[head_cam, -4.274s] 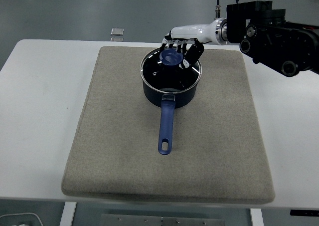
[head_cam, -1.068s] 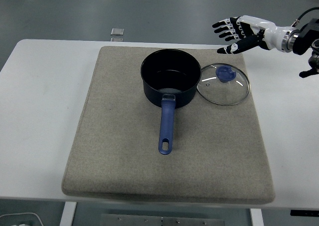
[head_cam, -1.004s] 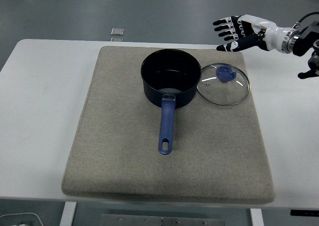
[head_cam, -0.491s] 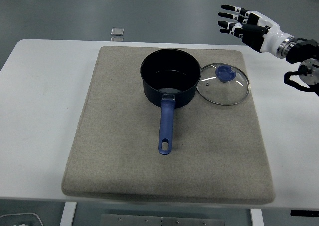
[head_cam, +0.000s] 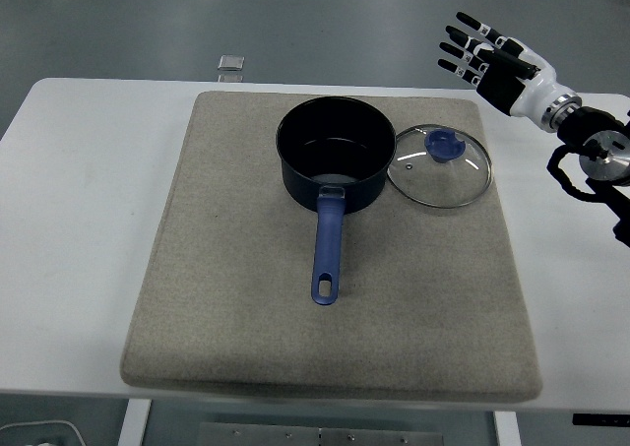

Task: Lift the pot lid and place it to the right of the pot.

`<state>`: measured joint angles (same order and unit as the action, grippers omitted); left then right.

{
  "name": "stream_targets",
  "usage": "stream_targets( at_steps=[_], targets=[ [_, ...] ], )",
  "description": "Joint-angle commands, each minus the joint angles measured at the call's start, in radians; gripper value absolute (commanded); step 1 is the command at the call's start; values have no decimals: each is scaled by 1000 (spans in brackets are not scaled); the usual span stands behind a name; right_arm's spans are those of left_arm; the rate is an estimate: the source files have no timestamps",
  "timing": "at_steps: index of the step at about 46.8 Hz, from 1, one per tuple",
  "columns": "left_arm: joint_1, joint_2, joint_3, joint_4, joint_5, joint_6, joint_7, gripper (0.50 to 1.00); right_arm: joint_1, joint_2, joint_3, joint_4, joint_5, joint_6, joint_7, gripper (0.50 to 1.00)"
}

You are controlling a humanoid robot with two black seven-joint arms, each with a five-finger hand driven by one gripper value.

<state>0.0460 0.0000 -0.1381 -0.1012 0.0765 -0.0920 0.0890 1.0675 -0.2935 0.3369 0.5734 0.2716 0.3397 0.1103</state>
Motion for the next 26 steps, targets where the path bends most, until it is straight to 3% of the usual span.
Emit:
stream_targets(
  at_steps=[1,26],
  targets=[
    [0,0,0,0,0,0,0,1000,-3,1,2,-1,0,-5,2,895],
    [0,0,0,0,0,0,0,1000,-14,2,1,-4,-19,-4,14,913]
  ],
)
